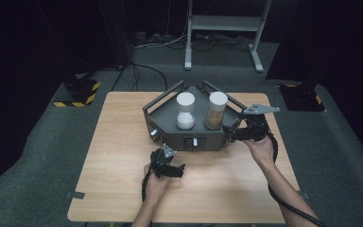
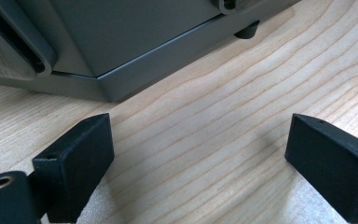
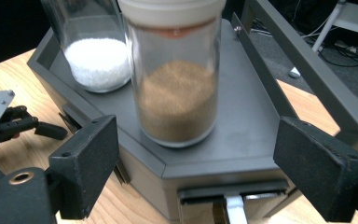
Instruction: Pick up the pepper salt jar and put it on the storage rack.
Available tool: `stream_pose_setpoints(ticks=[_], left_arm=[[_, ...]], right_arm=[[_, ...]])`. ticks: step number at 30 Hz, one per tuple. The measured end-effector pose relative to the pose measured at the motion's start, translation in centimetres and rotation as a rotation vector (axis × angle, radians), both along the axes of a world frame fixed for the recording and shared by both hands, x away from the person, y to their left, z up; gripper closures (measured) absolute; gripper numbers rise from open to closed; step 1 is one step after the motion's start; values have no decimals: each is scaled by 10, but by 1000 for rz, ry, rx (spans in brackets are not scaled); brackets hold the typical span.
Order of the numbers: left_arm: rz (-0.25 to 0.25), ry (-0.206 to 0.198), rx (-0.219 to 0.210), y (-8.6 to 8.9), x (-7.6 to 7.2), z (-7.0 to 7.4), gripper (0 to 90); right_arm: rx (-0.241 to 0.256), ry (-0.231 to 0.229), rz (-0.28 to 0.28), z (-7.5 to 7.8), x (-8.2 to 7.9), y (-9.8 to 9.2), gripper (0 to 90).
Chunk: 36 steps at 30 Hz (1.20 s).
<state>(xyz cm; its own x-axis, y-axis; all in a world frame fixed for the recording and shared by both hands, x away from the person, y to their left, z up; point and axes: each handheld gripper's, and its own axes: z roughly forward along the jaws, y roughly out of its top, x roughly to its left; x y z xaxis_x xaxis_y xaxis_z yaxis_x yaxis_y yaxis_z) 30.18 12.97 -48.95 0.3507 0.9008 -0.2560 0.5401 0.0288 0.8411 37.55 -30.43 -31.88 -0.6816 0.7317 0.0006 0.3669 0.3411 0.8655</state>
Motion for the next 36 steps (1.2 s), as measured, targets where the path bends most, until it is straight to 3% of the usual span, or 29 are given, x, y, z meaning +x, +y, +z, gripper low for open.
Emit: stream_pose_setpoints(ticks=[18, 21, 29, 36], left_arm=[[1, -1, 1, 0, 0, 0, 79], [1, -1, 1, 0, 0, 0, 79], [1, -1, 1, 0, 0, 0, 79], [1, 0, 2, 0, 0, 0, 79]], right_arm=[[-4, 25, -53, -34, -20, -17, 144], [-27, 26, -67, -45, -26, -17, 143], [-24, 64, -112, -74, -36, -24, 144], [-32, 88, -123, -94, -35, -11, 144]])
